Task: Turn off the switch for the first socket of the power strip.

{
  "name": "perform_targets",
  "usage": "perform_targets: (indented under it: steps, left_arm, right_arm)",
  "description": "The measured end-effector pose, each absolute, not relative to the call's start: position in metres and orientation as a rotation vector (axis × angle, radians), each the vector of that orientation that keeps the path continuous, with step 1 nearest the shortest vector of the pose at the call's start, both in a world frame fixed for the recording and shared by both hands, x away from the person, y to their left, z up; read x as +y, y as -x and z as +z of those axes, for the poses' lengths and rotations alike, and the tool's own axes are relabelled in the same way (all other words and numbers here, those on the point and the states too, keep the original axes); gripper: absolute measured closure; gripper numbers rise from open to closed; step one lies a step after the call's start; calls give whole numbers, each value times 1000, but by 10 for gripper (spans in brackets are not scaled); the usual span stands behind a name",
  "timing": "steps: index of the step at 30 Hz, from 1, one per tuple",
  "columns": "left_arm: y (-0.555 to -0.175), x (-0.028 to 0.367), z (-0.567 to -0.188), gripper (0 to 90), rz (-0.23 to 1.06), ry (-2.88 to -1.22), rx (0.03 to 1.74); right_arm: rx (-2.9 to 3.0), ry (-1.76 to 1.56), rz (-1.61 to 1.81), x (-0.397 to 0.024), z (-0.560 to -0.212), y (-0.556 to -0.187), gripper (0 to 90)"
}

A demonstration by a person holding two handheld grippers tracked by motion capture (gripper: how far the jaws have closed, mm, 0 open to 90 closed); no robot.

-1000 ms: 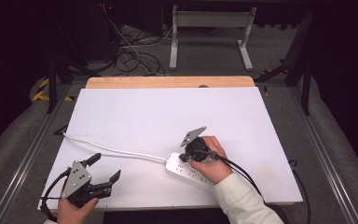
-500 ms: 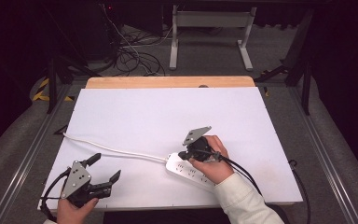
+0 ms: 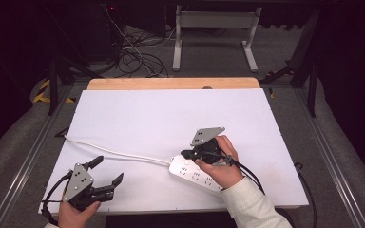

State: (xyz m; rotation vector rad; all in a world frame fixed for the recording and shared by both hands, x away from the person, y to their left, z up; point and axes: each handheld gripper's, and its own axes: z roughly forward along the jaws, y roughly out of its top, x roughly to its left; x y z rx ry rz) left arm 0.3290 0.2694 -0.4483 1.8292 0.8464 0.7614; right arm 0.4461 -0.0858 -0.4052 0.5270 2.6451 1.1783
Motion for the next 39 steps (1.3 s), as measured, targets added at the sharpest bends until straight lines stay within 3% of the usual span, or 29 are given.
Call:
perform_targets:
  steps: [6, 8, 10, 17, 39]
  left_arm:
    - [-329, 269, -448, 165, 762, -1831, 847]
    - [-329, 269, -448, 165, 763, -1831, 848]
    - [-329, 269, -448, 165, 763, -1828, 849]
    - [-329, 269, -448, 165, 761, -1827, 850]
    - [-328, 270, -448, 164, 765, -1821, 850]
  right_arm:
    - [2649, -491, 1210, -85, -405, -446, 899]
    - [2636, -498, 1219, -85, -405, -446, 720]
    - [2628, -500, 1226, -85, -405, -446, 681]
    - [2563, -503, 1293, -88, -401, -448, 403]
    - [2442, -469, 1421, -108, -382, -438, 210]
